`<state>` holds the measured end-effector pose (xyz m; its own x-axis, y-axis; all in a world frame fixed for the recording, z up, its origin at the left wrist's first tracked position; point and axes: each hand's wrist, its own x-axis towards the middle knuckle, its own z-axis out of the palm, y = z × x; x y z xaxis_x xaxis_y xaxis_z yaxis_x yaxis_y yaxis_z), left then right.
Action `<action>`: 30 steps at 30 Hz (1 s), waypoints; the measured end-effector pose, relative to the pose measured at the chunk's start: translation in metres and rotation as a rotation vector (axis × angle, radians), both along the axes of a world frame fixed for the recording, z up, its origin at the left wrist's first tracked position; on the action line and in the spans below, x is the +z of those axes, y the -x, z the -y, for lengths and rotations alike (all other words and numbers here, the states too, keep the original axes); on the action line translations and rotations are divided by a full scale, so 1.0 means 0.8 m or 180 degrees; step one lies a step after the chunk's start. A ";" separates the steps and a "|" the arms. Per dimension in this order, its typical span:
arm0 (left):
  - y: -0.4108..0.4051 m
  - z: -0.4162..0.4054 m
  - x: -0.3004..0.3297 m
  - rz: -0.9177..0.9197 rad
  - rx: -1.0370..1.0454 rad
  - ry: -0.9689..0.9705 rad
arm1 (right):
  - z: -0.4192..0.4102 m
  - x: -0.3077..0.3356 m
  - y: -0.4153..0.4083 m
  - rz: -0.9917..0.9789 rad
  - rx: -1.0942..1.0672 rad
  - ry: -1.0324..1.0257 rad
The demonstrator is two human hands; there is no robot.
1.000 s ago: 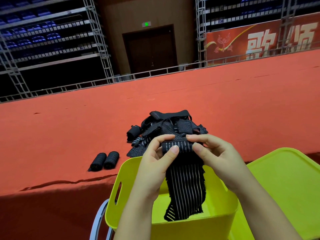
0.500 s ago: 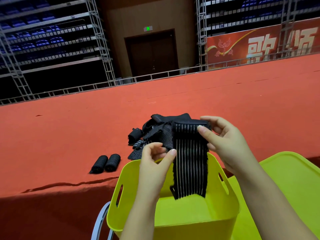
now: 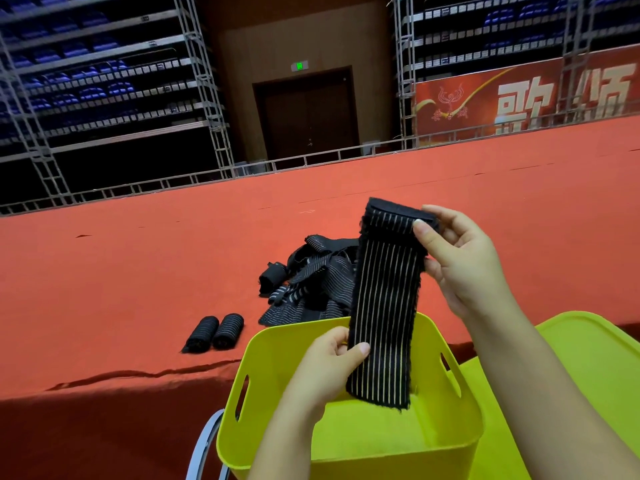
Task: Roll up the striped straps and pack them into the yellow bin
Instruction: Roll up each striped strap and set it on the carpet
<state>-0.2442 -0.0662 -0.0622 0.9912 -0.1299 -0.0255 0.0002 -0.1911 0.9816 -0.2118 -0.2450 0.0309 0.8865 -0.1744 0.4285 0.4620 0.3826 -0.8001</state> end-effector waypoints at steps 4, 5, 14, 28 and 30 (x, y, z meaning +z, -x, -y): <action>-0.004 -0.001 0.001 0.0272 0.0424 -0.0521 | -0.001 -0.003 0.002 -0.0004 0.0175 0.0033; -0.005 -0.002 0.004 0.0376 0.0615 -0.0484 | -0.001 -0.004 0.004 -0.0005 0.0235 0.0065; 0.003 0.005 0.064 0.0988 0.0280 0.1085 | -0.004 -0.026 0.021 -0.0112 0.0937 0.0487; 0.017 0.018 0.060 0.1149 0.0182 0.1134 | -0.009 -0.056 0.042 0.0455 0.0401 0.1057; 0.018 0.018 0.059 0.1189 0.0190 0.1066 | -0.008 -0.056 0.043 0.0391 0.0390 0.1208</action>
